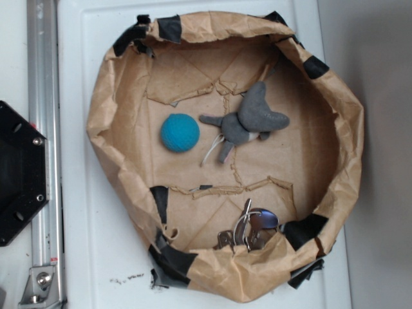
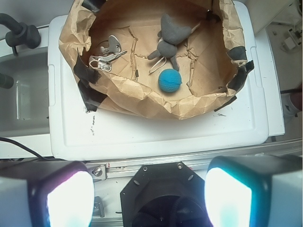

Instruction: Grab the gray animal.

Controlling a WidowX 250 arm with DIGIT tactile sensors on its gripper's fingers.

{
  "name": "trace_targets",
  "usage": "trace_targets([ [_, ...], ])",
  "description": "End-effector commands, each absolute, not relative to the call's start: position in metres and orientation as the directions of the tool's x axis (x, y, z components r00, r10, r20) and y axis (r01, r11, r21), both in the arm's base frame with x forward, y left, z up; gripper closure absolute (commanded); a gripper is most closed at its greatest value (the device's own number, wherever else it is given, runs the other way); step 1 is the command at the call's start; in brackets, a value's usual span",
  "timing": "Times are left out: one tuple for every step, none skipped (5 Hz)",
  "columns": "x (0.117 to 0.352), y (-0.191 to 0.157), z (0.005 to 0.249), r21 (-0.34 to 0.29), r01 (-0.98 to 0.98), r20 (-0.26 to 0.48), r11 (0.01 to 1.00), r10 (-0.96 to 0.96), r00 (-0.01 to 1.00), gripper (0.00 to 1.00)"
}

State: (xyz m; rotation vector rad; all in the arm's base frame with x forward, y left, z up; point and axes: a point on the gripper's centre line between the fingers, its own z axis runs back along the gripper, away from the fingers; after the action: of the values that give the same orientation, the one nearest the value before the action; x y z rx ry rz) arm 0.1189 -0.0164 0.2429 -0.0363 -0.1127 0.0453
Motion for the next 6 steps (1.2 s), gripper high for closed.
trace_targets([
  [0.119,-0.016,0.243,-0.039,-0.043,0.112,0.998,0.047,0.993,0.0],
  [0.157,-0.01,0.2,0.113,-0.006,0.119,0.994,-0.007,0.993,0.0],
  [0.2,-0.01,0.173,0.105,-0.01,0.181,0.994,-0.009,0.983,0.0],
  [0.235,0.004,0.147,0.068,-0.079,0.267,0.995,0.058,0.962,0.0],
  [0.253,0.02,0.116,0.073,-0.105,0.251,0.992,0.084,0.964,0.0],
  [0.271,0.035,0.099,0.075,-0.153,0.269,0.985,0.128,0.955,0.0],
])
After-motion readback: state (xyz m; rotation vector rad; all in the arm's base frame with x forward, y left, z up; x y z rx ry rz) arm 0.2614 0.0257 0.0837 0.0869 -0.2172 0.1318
